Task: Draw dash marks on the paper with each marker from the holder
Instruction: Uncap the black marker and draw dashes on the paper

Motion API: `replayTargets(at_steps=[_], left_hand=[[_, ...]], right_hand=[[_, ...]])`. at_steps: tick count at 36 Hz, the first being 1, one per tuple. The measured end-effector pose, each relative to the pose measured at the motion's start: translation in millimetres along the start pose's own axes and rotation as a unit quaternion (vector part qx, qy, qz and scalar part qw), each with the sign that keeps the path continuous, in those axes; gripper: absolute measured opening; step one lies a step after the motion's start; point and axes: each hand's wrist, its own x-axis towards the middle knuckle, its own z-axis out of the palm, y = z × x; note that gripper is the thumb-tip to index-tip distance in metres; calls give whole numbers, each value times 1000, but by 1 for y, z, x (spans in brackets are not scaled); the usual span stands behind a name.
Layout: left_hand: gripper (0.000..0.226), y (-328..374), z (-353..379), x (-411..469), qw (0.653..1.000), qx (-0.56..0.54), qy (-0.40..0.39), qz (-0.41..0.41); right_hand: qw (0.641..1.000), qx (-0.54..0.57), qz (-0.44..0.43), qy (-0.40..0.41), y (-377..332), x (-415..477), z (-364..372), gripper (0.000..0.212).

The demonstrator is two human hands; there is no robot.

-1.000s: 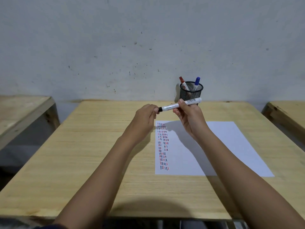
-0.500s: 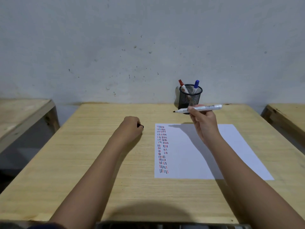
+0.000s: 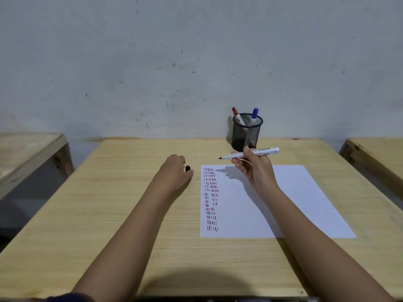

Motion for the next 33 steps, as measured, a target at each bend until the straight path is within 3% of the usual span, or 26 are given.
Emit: replayTargets(at_steps=[2, 6, 10, 14, 18, 33], left_hand=[[45, 1, -2, -9, 999, -17, 33, 13], [42, 3, 3, -39, 993, -81, 81, 41], [39, 5, 16, -70, 985, -122, -6, 118], [48, 1, 27, -85, 979, -81, -72, 170], [75, 1, 31, -93, 984, -13, -88, 153], [75, -1, 35, -93, 986, 7, -67, 151]], right_hand=[[999, -43, -20, -14, 2, -4, 0, 8], [987, -154, -52, -2, 6, -18, 0, 23], [986, -155, -53, 4, 9, -35, 5, 14], [987, -158, -39, 3, 16, -49, 7, 11], [982, -186, -31, 24, 25, -59, 10, 14], [963, -262, -53, 40, 31, -61, 17, 12]])
